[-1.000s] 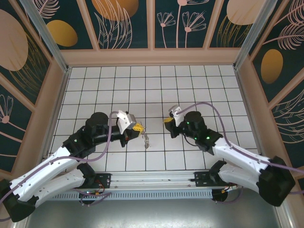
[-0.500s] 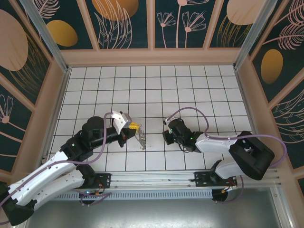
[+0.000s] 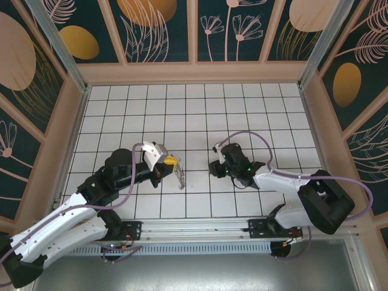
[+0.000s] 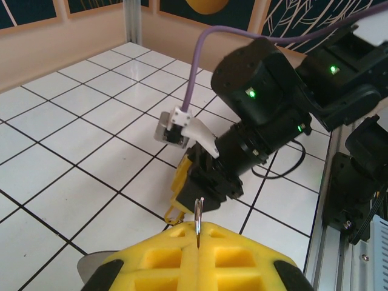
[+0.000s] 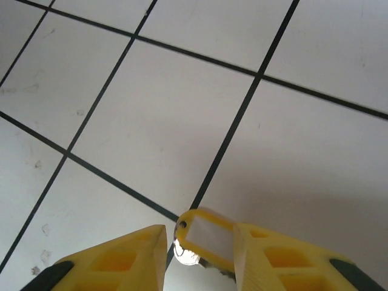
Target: Put the keys on the keyring
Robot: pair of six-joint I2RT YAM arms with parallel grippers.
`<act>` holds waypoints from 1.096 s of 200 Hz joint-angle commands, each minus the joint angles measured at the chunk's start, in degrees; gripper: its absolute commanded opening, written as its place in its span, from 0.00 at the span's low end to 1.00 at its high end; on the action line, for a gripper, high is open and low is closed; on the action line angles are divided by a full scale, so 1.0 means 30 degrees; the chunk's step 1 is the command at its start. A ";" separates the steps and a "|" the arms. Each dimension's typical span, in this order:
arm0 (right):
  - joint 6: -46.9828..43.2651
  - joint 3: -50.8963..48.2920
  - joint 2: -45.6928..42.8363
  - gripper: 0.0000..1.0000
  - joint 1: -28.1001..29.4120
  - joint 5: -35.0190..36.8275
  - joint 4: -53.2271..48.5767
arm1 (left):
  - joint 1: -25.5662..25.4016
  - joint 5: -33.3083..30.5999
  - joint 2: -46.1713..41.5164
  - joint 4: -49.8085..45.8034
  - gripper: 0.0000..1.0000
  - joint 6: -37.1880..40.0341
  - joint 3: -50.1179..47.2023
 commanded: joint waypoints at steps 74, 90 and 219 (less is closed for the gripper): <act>-0.4470 0.7409 0.5495 0.28 -0.0894 -0.3644 -0.9673 | -0.0001 0.0281 -0.0479 0.0912 0.00 -0.0554 -0.0142; -0.4655 0.8039 0.6198 0.27 -0.0883 -0.3405 -1.0460 | 0.0016 0.0343 -0.0563 0.0918 0.00 -0.0514 -0.0112; -0.4466 0.8603 0.6409 0.00 -0.0566 -0.1696 -1.1146 | 0.0010 0.0786 -0.1156 0.1214 0.00 -0.0502 -0.0079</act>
